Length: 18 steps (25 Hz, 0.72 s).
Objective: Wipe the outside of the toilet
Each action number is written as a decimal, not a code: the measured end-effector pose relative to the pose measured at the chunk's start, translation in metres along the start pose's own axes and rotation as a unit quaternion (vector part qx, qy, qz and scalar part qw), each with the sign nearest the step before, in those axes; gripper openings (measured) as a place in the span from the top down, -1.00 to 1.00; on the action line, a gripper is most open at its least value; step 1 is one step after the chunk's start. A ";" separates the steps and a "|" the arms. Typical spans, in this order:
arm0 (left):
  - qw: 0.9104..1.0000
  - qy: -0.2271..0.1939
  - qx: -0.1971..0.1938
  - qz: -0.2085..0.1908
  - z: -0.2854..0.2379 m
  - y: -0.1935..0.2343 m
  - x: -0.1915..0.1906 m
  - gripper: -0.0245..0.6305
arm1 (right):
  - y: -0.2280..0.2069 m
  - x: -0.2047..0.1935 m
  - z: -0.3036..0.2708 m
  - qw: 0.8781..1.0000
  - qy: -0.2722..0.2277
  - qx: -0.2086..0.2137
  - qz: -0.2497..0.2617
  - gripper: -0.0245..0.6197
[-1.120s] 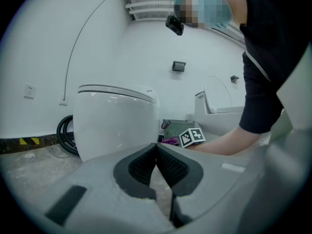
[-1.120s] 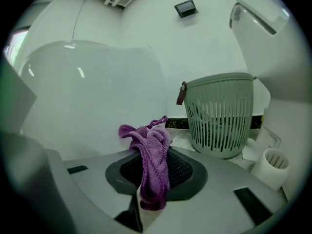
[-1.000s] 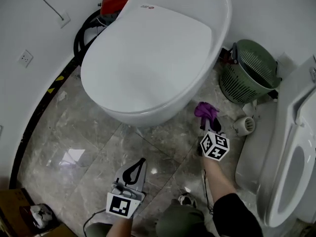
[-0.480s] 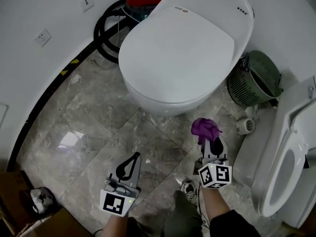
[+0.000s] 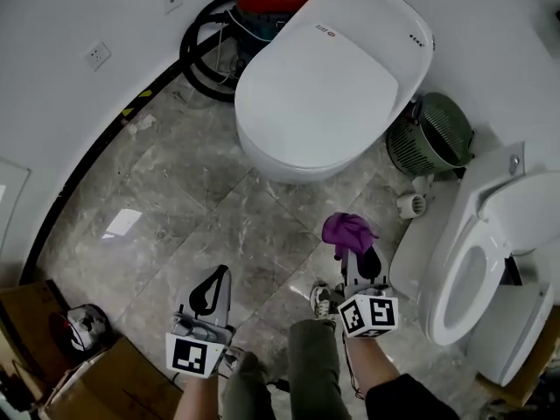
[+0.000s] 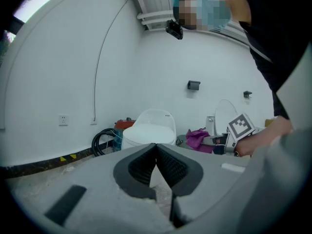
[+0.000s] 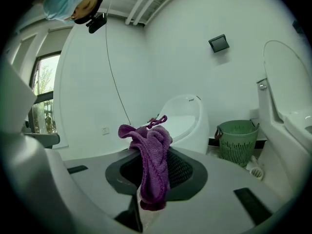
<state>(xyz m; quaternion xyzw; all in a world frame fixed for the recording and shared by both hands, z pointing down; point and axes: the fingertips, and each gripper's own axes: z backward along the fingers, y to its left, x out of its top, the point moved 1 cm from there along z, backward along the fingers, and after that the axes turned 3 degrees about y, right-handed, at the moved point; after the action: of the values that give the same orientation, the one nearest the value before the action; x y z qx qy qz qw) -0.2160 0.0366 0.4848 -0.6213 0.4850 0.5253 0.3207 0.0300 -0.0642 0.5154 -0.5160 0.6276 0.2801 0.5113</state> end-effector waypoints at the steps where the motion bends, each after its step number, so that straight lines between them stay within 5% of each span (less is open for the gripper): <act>1: 1.000 0.003 -0.001 -0.001 0.007 -0.003 0.012 0.92 | 0.002 0.012 0.008 1.000 0.003 -0.001 -0.001 0.64; 18: 1.000 -0.012 -0.005 0.014 0.087 -0.065 0.264 0.92 | 0.079 0.248 0.123 0.998 0.023 0.057 -0.006 0.64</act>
<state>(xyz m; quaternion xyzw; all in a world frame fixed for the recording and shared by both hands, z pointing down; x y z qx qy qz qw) -0.1906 0.0664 0.2021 -0.6098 0.4867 0.5399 0.3159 0.0136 -0.0213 0.2318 -0.4963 0.6508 0.2286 0.5272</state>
